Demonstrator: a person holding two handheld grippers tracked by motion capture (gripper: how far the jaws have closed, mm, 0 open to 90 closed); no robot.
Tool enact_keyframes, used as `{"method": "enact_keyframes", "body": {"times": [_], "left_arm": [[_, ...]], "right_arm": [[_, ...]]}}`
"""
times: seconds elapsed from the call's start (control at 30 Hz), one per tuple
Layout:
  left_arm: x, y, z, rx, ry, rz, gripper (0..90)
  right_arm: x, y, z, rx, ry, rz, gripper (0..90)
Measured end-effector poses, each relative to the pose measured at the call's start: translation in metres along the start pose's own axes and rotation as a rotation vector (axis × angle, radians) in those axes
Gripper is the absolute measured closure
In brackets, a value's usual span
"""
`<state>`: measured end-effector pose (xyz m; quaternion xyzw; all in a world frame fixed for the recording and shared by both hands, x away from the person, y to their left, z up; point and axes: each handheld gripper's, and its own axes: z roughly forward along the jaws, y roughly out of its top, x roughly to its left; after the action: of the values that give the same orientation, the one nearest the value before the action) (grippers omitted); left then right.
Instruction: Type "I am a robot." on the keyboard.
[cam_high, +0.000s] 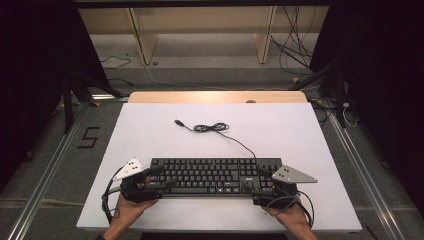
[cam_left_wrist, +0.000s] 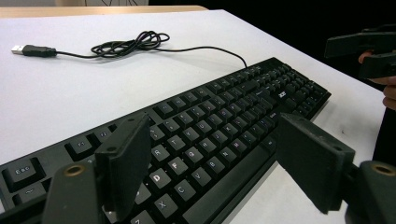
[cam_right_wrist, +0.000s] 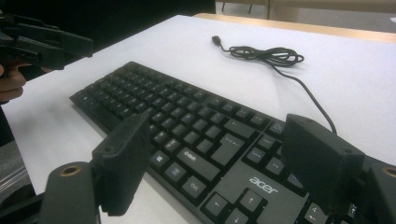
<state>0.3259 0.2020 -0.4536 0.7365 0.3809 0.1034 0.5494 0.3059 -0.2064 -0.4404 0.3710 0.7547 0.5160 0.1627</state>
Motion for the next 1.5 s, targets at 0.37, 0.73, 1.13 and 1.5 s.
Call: {"method": "enact_keyframes", "body": {"times": [0.37, 0.73, 1.13, 1.5], "left_arm": [[0.001, 0.000, -0.001, -0.003, 0.007, -0.002, 26.4], [0.005, 0.000, -0.002, -0.011, 0.019, -0.016, 26.4], [0.009, 0.000, -0.004, -0.019, 0.040, -0.028, 26.4], [0.010, 0.000, -0.004, -0.014, 0.052, -0.031, 26.4]], "right_arm": [[0.004, 0.003, 0.007, 0.006, 0.017, 0.005, 25.1], [0.016, 0.018, 0.031, 0.018, 0.051, -0.002, 24.7], [0.021, 0.031, 0.070, 0.092, 0.061, -0.010, 30.1], [0.028, 0.035, 0.103, 0.152, 0.080, -0.031, 43.6]]}}
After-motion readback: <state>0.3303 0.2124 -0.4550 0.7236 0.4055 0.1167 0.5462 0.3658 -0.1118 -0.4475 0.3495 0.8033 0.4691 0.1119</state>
